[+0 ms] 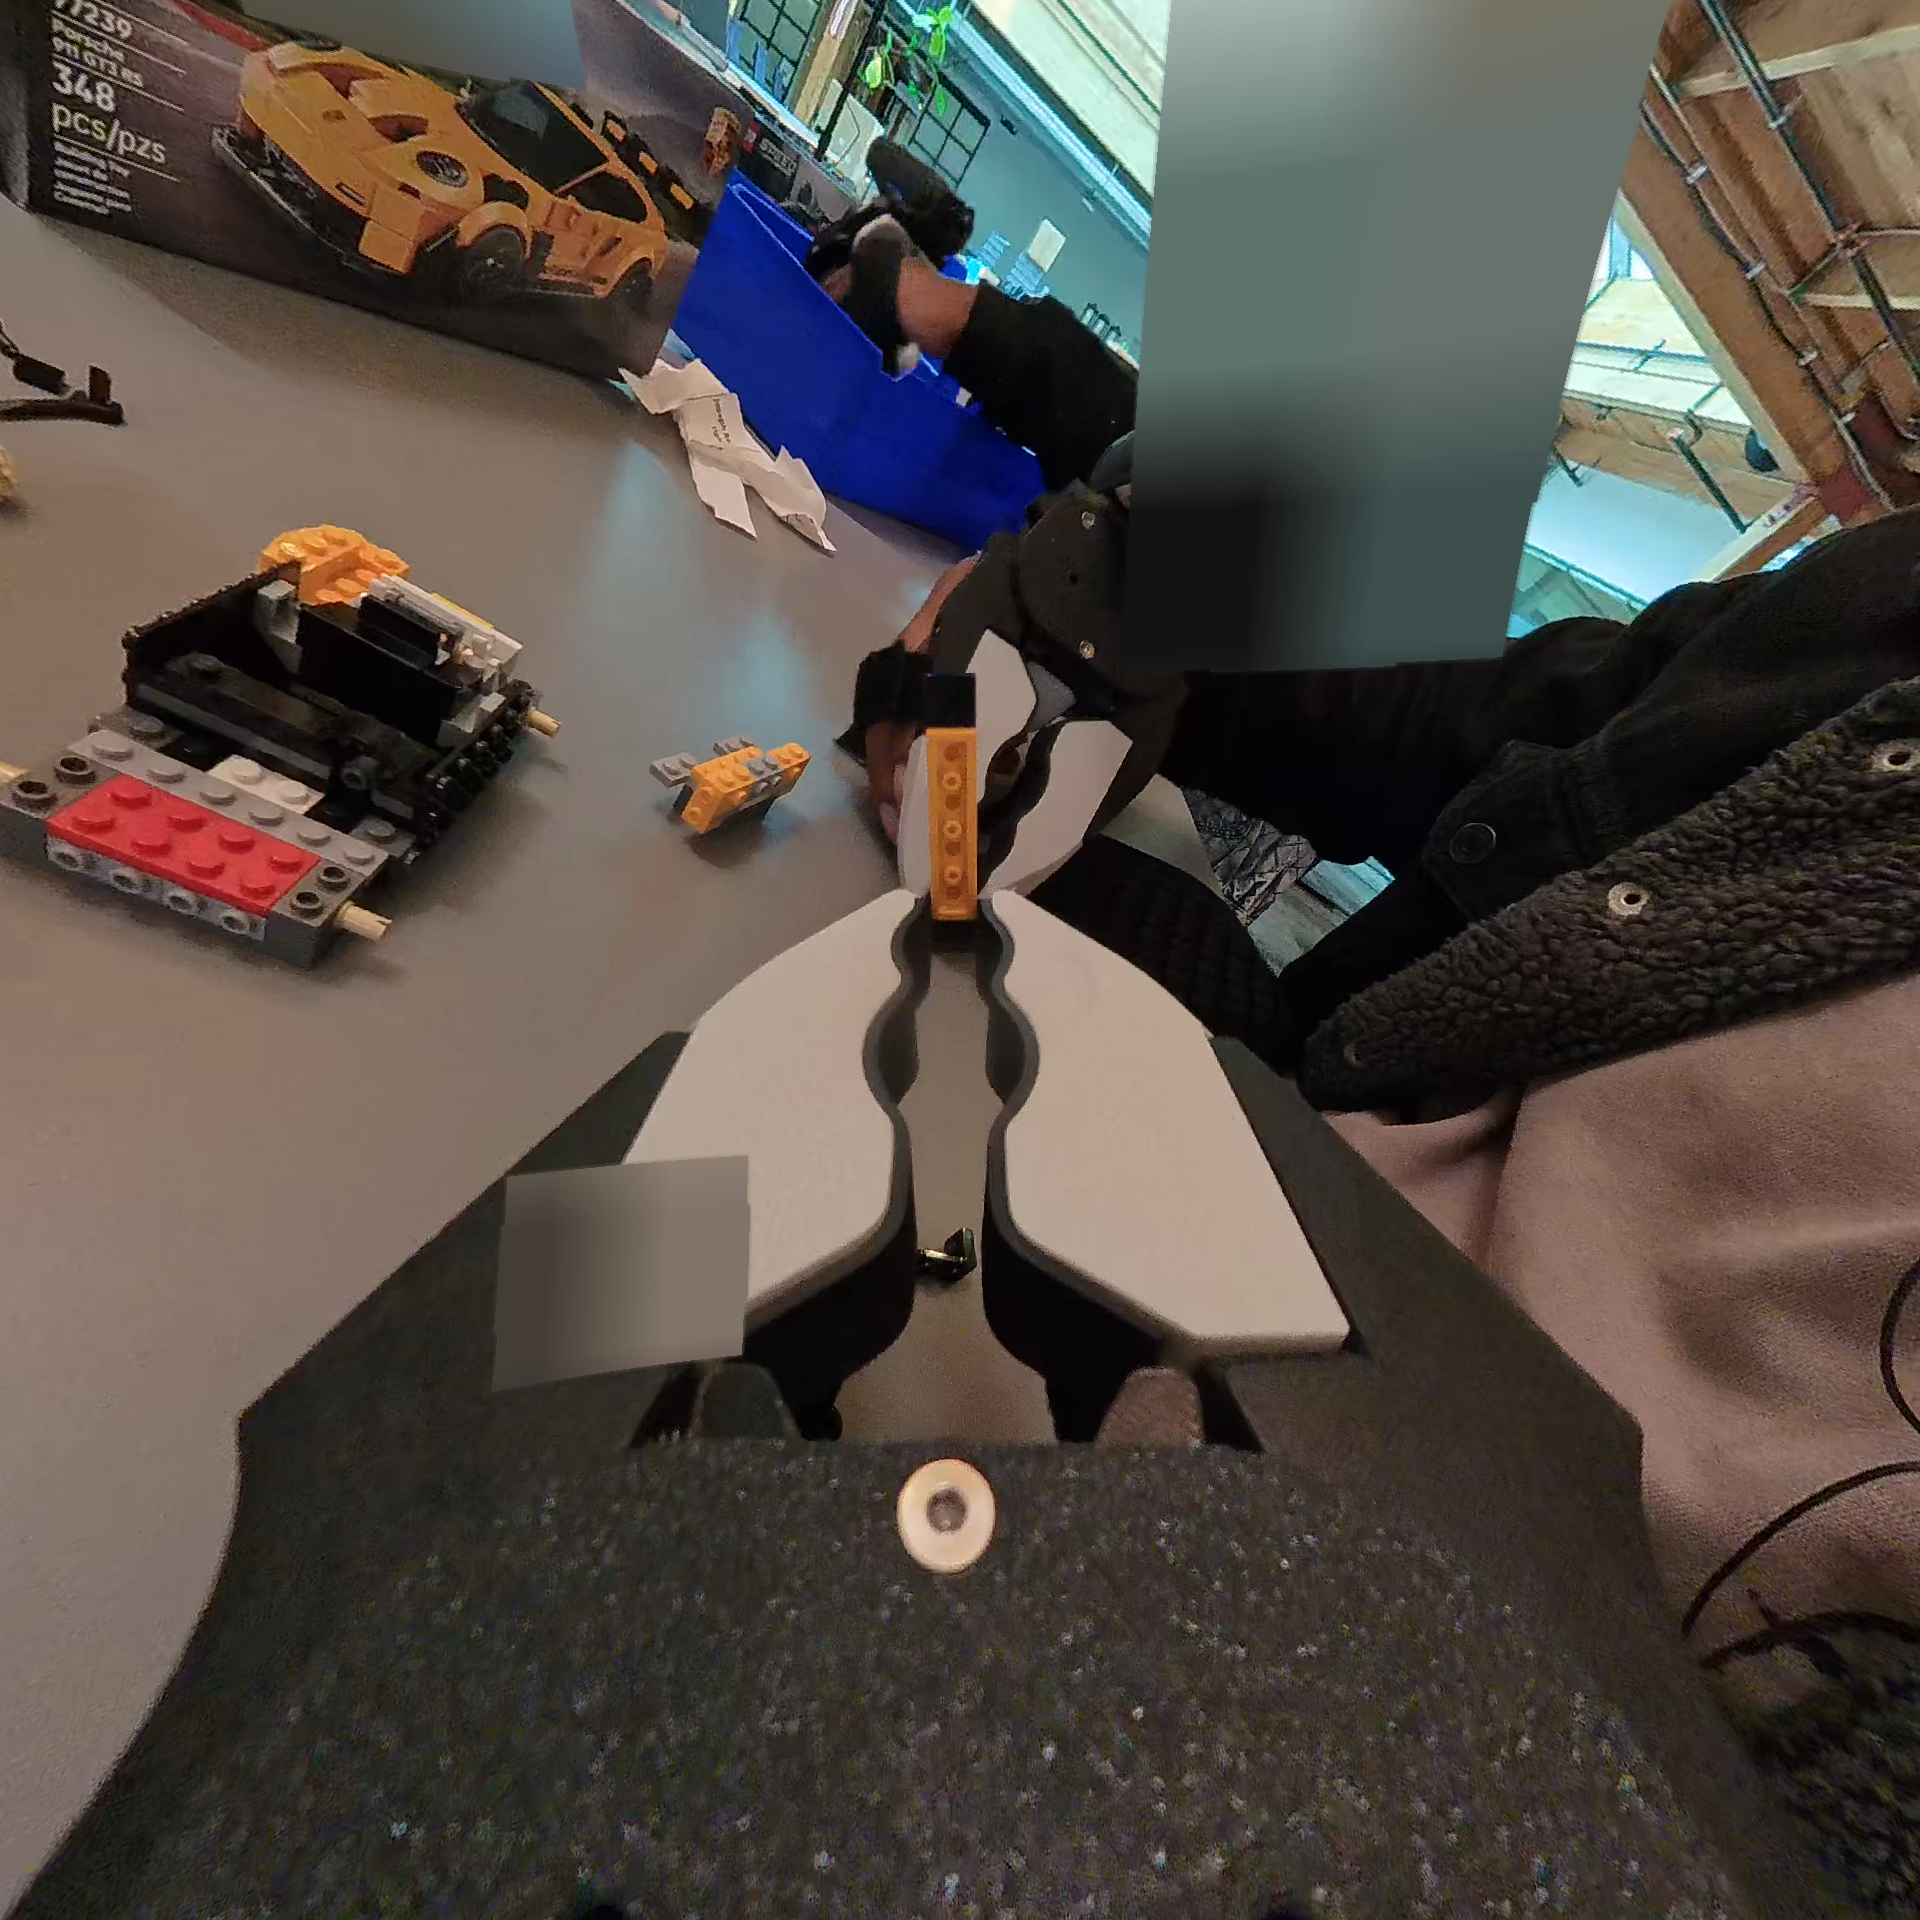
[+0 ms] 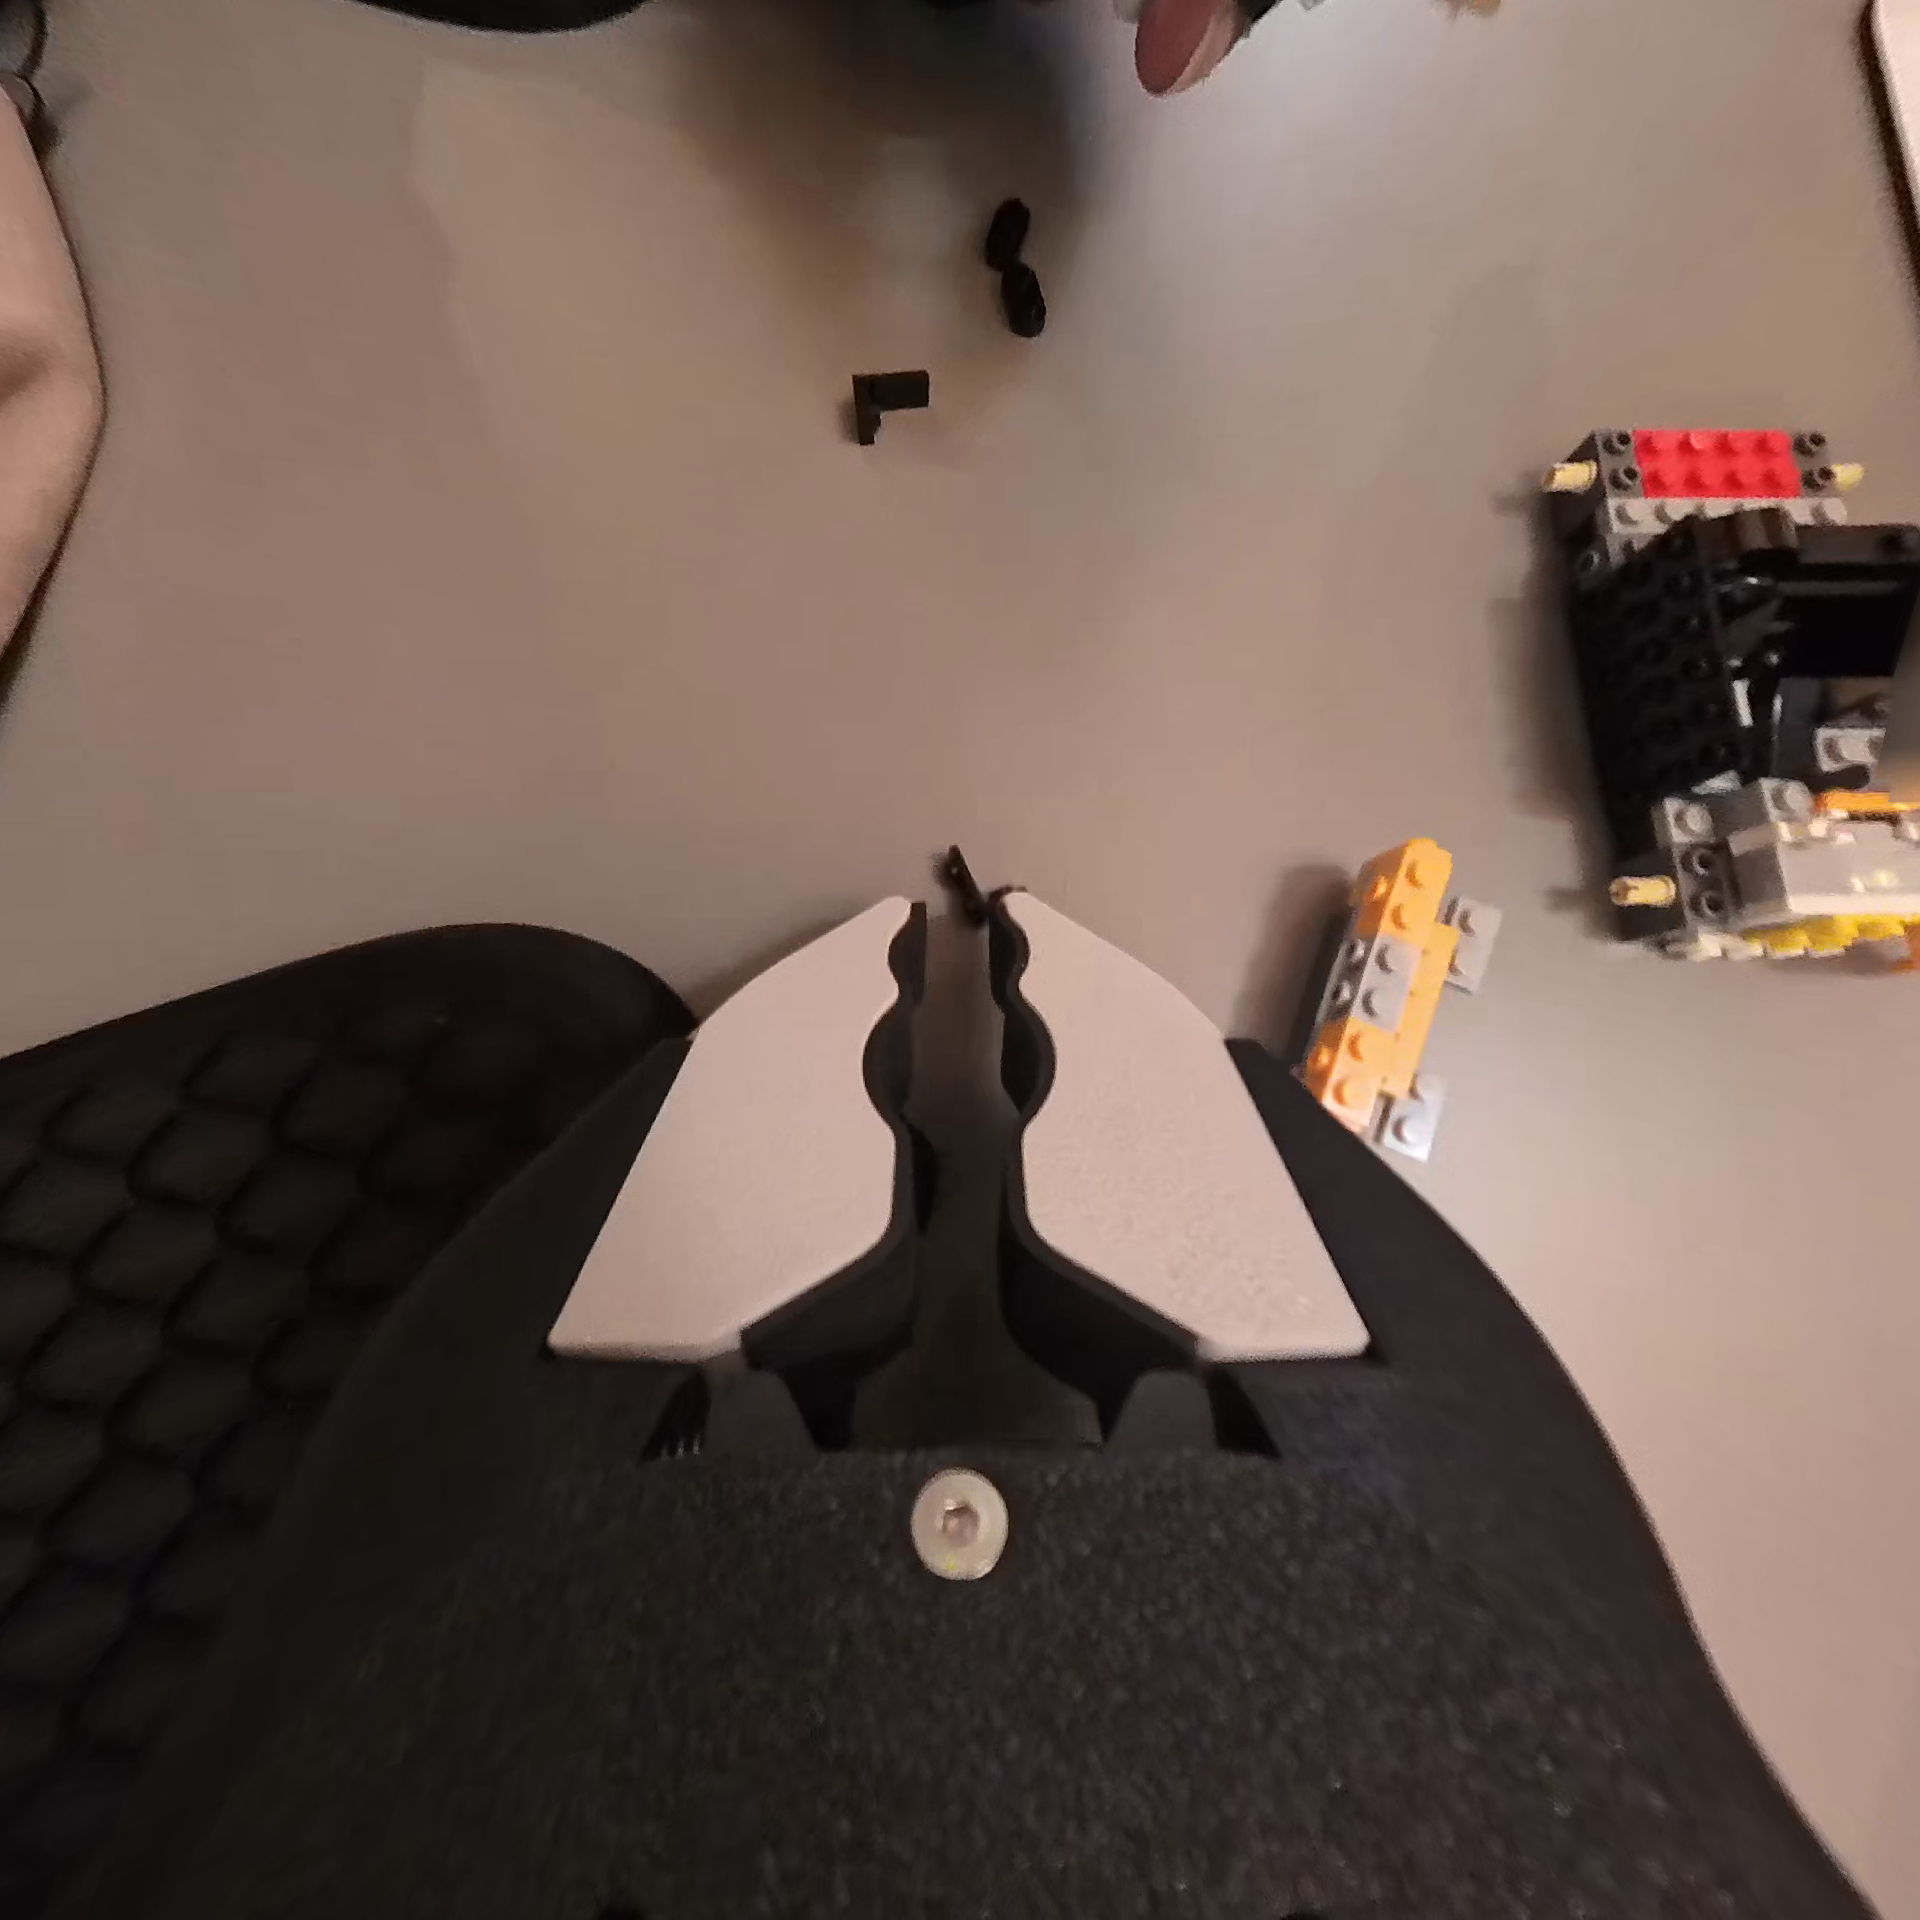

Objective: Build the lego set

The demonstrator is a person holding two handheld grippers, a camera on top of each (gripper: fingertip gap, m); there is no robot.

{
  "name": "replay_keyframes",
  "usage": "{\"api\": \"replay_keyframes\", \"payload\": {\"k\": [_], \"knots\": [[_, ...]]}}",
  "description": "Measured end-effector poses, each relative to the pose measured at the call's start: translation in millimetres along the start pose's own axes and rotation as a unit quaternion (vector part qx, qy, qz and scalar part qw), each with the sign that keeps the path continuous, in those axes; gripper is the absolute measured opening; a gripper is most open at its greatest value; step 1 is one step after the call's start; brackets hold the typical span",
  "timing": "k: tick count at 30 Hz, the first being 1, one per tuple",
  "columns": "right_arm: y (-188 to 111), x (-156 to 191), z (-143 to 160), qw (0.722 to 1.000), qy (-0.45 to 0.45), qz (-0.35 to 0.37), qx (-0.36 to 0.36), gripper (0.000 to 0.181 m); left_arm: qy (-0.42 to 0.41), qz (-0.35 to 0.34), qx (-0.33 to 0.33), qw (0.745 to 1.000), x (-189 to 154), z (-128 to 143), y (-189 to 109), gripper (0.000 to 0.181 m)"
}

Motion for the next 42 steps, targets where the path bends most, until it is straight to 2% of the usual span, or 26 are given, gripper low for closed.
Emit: {"api": "replay_keyframes", "payload": {"k": [6, 10, 17, 23, 26, 28, 30, 31, 34, 36, 39, 42], "knots": [[-9, 3, -10, 0.998, -0.021, 0.035, 0.054, 0.01, 0.002, 0.0, 0.003, 1.0, -1, 0, 1, 0.008], [4, 13, -27, 0.985, -0.095, 0.044, 0.134, 0.01, 0.005, 0.001, 0.002, 1.0, -2, 0, 1, 0.008], [20, 9, -41, 0.937, -0.19, 0.0, 0.293, 0.01, 0.012, -0.001, 0.007, 1.0, -4, 0, 1, 0.008], [35, 11, -45, 0.867, -0.257, -0.045, 0.425, 0.01, 0.016, -0.001, 0.012, 1.0, -4, 0, 2, 0.008], [39, 12, -47, 0.84, -0.272, -0.058, 0.465, 0.005, 0.016, -0.002, 0.014, 1.0, -4, 0, 2, 0.008], [40, 11, -47, 0.834, -0.276, -0.055, 0.475, 0.001, 0.017, -0.002, 0.015, 1.0, -4, 0, 3, 0.008], [38, 9, -49, 0.85, -0.274, -0.046, 0.448, 0.001, 0.018, -0.003, 0.016, 1.0, -5, 0, 3, 0.008], [35, 9, -52, 0.871, -0.263, -0.046, 0.413, 0.001, 0.019, -0.004, 0.016, 1.0, -5, 0, 3, 0.007], [24, 3, -68, 0.952, -0.206, -0.046, 0.222, 0.001, 0.021, -0.007, 0.016, 1.0, -5, 1, 3, 0.007], [19, -1, -72, 0.983, -0.162, -0.043, 0.076, 0.001, 0.022, -0.007, 0.017, 1.0, -4, 1, 3, 0.008], [22, -6, -60, 0.995, -0.087, -0.04, -0.041, 0.001, 0.021, -0.008, 0.018, 1.0, -4, 1, 3, 0.008], [29, -8, -41, 0.995, -0.055, -0.029, -0.075, 0.001, 0.02, -0.008, 0.018, 1.0, -3, 1, 3, 0.008]]}}
Point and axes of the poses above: each gripper's, where its closed fingertips meet, y out along the fingers, z out of its underside, x = y × z across the jaws, the point moved 6 cm from there along -y, back along the fingers, and after that the axes turned 2 degrees about x, right-handed, at the moved point
